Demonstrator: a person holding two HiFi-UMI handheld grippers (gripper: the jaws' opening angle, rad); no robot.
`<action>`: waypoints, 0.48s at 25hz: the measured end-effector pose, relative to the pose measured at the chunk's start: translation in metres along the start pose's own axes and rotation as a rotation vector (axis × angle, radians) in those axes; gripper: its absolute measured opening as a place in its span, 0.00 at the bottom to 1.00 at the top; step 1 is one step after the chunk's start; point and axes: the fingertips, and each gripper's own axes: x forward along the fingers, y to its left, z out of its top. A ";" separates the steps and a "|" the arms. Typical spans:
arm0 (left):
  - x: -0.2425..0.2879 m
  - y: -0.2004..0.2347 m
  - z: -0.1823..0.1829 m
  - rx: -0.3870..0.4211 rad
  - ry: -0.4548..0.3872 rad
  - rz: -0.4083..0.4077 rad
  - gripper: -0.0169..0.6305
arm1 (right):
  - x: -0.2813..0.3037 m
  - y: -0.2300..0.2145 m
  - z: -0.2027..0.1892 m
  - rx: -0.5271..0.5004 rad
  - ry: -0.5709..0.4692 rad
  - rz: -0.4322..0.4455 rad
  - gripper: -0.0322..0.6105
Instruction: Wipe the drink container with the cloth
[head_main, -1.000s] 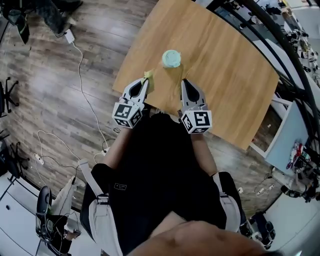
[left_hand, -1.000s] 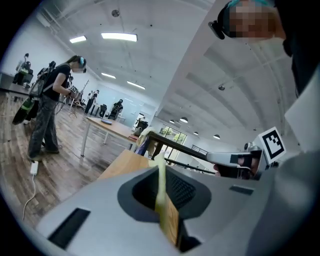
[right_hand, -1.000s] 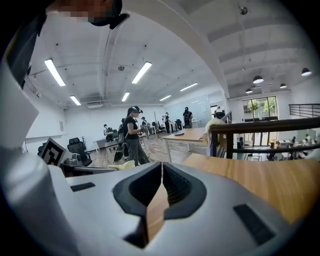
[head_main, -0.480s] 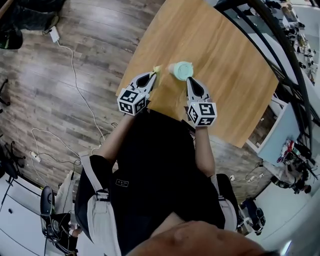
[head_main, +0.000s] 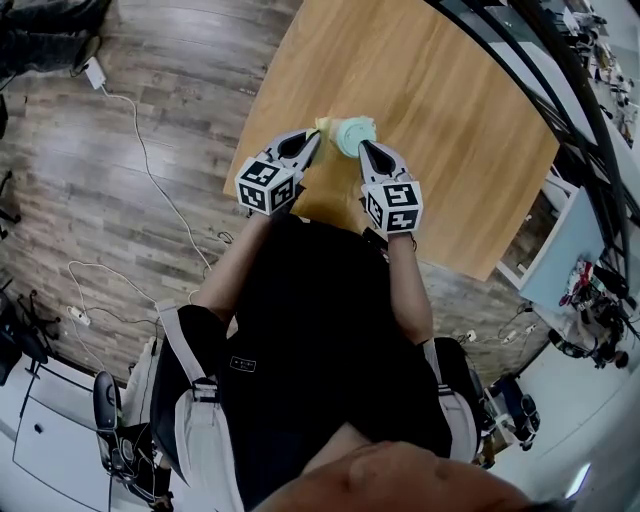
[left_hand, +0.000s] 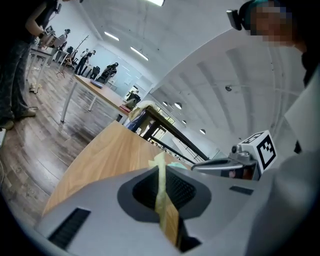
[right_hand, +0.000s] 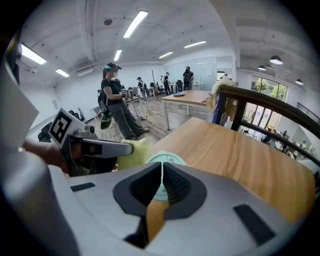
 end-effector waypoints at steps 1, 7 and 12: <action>0.004 0.000 0.001 -0.007 0.007 -0.007 0.08 | 0.003 -0.001 -0.001 0.005 0.006 0.004 0.10; 0.021 -0.002 -0.003 -0.061 0.021 -0.064 0.08 | 0.008 -0.006 -0.006 0.017 0.042 0.021 0.10; 0.032 -0.002 -0.012 -0.100 0.047 -0.096 0.08 | 0.014 -0.006 -0.005 0.026 0.056 0.050 0.10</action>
